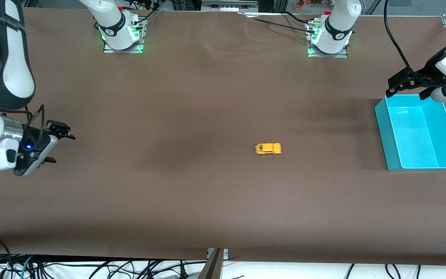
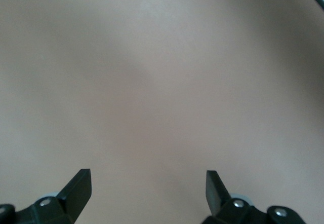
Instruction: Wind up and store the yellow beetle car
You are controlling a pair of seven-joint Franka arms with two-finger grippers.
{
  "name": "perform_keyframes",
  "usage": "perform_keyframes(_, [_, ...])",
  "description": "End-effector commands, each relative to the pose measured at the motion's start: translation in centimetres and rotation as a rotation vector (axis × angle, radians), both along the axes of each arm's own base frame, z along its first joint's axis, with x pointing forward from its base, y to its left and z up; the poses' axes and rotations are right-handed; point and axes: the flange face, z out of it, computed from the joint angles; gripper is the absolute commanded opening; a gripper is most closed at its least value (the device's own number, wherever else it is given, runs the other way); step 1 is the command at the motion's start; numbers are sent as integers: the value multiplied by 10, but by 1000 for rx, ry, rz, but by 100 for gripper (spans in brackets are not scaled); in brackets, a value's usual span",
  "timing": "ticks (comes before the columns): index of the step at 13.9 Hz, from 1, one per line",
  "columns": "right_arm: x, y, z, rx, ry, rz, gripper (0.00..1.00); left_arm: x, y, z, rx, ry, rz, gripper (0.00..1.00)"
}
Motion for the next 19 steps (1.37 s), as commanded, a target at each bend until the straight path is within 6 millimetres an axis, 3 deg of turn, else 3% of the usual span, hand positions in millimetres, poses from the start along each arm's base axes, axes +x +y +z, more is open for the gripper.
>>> perform_keyframes(1, [-22,26,38,-46,55,-252,100,1,1,6,-24,1,-2,100])
perform_keyframes(6, [-38,30,61,-104,99,-486,100,7,-1,10,-18,-8,-2,100])
perform_keyframes(10, [-46,63,60,-200,132,-692,100,9,-4,2,-13,14,-9,100])
perform_keyframes(13, [-45,55,80,-183,107,-708,100,8,-3,1,-14,30,-11,100])
perform_keyframes(17, [-48,42,99,-222,40,-715,100,11,-20,-9,-26,48,-80,100])
perform_keyframes(19, [-51,52,114,-258,-33,-673,100,16,-26,-21,-24,71,-91,100])
